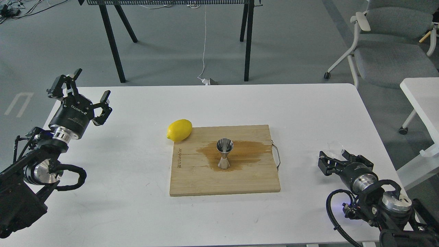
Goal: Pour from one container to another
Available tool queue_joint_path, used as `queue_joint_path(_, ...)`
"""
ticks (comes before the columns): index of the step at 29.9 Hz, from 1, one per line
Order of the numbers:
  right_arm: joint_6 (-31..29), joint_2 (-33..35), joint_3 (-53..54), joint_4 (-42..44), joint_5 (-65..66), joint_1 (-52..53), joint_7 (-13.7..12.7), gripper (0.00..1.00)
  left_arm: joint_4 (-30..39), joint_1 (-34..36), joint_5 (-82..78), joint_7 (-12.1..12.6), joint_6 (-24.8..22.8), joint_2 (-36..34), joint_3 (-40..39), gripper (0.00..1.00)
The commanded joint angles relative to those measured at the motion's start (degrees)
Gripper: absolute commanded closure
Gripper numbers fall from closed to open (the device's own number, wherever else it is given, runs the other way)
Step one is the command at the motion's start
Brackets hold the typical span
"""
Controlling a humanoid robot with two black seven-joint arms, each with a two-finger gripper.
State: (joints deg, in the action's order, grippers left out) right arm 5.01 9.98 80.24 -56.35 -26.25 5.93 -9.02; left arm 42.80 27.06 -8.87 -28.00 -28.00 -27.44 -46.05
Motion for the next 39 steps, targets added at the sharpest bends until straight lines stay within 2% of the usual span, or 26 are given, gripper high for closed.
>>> queue_joint_path(1, 0.1, 0.3, 0.5, -2.2, -0.2, -1.6, -0.1, 0.04, 0.0, -0.1, 0.0, 0.0, 0.0, -0.1, 0.0, 0.02)
queue_joint_path(8, 1.8, 2.9, 2.0, -9.5, -0.3, -8.6, -0.1, 0.04, 0.0, 0.0, 0.0, 0.0, 0.0, 0.0, 0.1, 0.02)
queue_joint_path(16, 1.7, 10.9, 3.3, -27.0, 0.5, -18.7, 0.1, 0.01, -1.2, -0.1, 0.0, 0.0, 0.0, 0.1, 0.0, 0.02)
queue_joint_path(19, -1.9, 15.7, 3.3, -32.1, 0.7, -18.8, 0.1, 0.01, -1.3, -0.2, 0.0, 0.0, 0.0, 0.1, 0.0, 0.02)
queue_joint_path(21, -8.1, 17.1, 3.4, -32.2, 0.7, -17.8, 0.0, 0.01, -1.3, -0.1, 0.1, 0.0, 0.0, 0.2, 0.0, 0.02)
queue_joint_path(25, -17.0, 17.4, 2.6, -29.7, 4.3, -9.2, -0.7, 0.01, -1.3, -0.1, 0.0, 0.0, 0.0, 0.1, 0.0, 0.02)
queue_joint_path(29, -19.4, 16.8, 2.4, -23.4, 9.2, -0.2, -2.4, 0.01, -1.2, 0.0, 0.1, 0.0, 0.0, -0.2, 0.0, 0.02)
queue_joint_path(32, -24.2, 16.0, 1.0, -15.2, 9.6, 7.8, -4.5, 0.01, -1.2, 0.0, 0.1, 0.0, 0.0, -0.4, -0.1, 0.02)
queue_joint_path(36, -33.0, 15.1, -6.0, -1.7, 12.2, 17.8, -4.1, 0.01, -1.2, 0.1, 0.1, 0.0, 0.0, -0.6, -0.4, 0.02)
queue_joint_path(39, -33.0, 12.9, -8.0, 4.6, 12.3, 20.8, -3.5, 0.01, -1.1, 0.2, 0.2, 0.0, 0.0, -0.6, -0.5, 0.02)
